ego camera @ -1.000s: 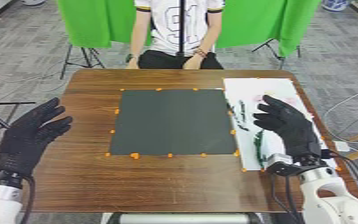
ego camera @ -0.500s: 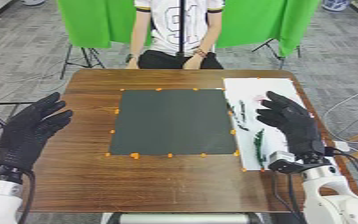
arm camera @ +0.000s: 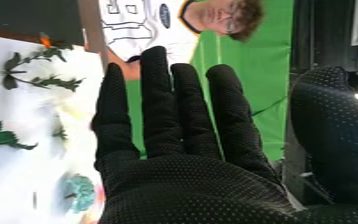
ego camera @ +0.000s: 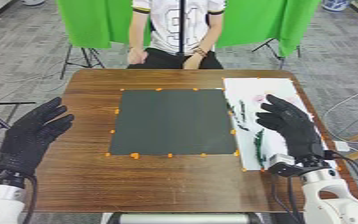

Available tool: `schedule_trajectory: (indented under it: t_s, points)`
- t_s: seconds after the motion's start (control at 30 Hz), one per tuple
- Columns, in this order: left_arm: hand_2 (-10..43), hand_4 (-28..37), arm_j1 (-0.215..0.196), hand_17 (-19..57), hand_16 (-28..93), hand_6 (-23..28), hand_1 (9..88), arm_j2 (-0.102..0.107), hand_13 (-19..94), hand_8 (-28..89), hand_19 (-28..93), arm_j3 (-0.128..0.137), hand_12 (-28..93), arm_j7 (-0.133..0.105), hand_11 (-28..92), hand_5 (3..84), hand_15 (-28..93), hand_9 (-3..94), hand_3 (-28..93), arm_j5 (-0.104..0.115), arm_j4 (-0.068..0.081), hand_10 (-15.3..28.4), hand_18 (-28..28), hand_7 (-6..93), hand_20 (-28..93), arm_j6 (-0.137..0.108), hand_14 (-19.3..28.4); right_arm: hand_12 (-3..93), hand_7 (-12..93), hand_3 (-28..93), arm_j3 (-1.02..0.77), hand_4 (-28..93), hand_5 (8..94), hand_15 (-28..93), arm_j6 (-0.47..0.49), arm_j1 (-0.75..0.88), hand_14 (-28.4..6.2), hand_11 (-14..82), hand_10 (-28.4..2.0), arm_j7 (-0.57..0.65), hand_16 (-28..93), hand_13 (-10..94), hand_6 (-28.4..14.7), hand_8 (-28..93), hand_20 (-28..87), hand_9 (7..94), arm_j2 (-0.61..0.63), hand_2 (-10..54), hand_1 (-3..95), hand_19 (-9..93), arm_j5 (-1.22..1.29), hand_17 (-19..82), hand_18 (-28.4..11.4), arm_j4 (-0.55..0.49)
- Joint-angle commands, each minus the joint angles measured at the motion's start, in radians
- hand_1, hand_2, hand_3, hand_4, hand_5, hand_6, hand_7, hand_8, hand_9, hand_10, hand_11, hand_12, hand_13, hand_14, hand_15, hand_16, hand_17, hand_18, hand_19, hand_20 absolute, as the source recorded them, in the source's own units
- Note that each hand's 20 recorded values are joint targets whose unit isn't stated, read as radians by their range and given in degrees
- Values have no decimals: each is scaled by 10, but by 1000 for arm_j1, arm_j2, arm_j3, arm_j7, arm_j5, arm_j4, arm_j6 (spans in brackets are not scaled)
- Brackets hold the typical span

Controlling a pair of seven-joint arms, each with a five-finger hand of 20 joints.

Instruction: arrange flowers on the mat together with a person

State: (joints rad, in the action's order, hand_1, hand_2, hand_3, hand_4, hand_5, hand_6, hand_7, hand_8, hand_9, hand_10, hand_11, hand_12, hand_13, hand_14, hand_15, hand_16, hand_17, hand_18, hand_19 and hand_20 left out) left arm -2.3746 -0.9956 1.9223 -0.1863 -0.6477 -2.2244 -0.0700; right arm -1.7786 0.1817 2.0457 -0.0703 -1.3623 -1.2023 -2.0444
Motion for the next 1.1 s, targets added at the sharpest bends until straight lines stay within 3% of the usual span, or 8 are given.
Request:
schedule_trajectory:
  t_s: [0.03, 0.13, 0.3, 0.4, 0.5, 0.67, 0.83, 1.1]
  points:
    - [-12, -230, -9, -62, 12, 61, 276, -10, 264, -78, 496, 3, 140, 11, 209, 402, 368, 318, 709, -1, 3, 136, 235, 136, 199, -8, 161, 202, 181, 882, 0, -213, 395, 242, -12, 13, -119, 97, -141, -2, 276, 390, -38, -101, 303, 420, 8, 79, 159, 480, -2, 99, -217, -8]
    - [-10, -232, 12, -62, 12, 61, 276, 7, 264, -77, 496, 4, 140, 21, 209, 402, 368, 318, 708, 1, 9, 136, 235, 136, 196, -6, 160, 201, 180, 882, -7, -215, 395, 240, -10, 7, -120, 96, -141, -9, 276, 390, -38, -101, 302, 421, 11, 79, 159, 480, -5, 98, -218, -5]
    - [-8, -233, -5, -63, 12, 60, 276, -2, 266, -78, 496, 10, 140, 26, 208, 403, 369, 319, 707, 3, 6, 137, 235, 136, 193, -7, 162, 201, 179, 881, 1, -216, 396, 239, 3, -5, -120, 95, -141, -6, 277, 390, -38, -101, 302, 421, 6, 78, 158, 478, -9, 98, -218, 3]
    - [-7, -233, 9, -63, 12, 61, 274, 1, 265, -78, 497, -4, 141, 20, 208, 403, 370, 320, 707, 7, 11, 137, 235, 136, 192, -17, 162, 201, 178, 879, 4, -218, 396, 239, -1, -11, -120, 95, -142, -6, 278, 390, -38, -100, 302, 422, 14, 80, 158, 478, -3, 98, -218, 6]
    - [-5, -235, 34, -63, 12, 61, 273, 13, 267, -78, 498, -16, 141, 38, 208, 403, 371, 320, 706, 6, 19, 138, 235, 136, 191, -6, 162, 201, 178, 878, 0, -217, 396, 238, 1, -12, -120, 95, -142, -7, 279, 390, -39, -100, 302, 421, 12, 80, 158, 477, -1, 98, -218, 7]
    - [-3, -238, -8, -64, 11, 61, 271, -11, 267, -77, 499, 1, 140, 34, 206, 404, 371, 320, 707, 8, 6, 138, 235, 135, 189, -20, 162, 202, 178, 877, 16, -217, 396, 237, 11, -24, -121, 95, -142, 3, 279, 390, -39, -99, 302, 421, 11, 81, 157, 477, -4, 98, -218, 15]
    - [-1, -239, 7, -64, 10, 61, 270, -1, 267, -77, 500, -4, 140, 33, 207, 404, 370, 322, 707, 8, 13, 139, 236, 135, 187, -15, 162, 201, 176, 876, 7, -217, 398, 237, 20, -16, -121, 95, -142, 4, 279, 390, -39, -99, 302, 422, 12, 82, 156, 477, 3, 98, -218, 12]
    - [3, -242, -6, -64, 10, 61, 267, -15, 268, -77, 500, -1, 140, 39, 207, 404, 371, 323, 705, 4, 8, 138, 236, 134, 186, -13, 163, 200, 175, 876, -18, -217, 399, 237, 41, -2, -122, 94, -143, 7, 279, 390, -39, -99, 302, 423, 2, 83, 156, 477, 1, 97, -218, 5]
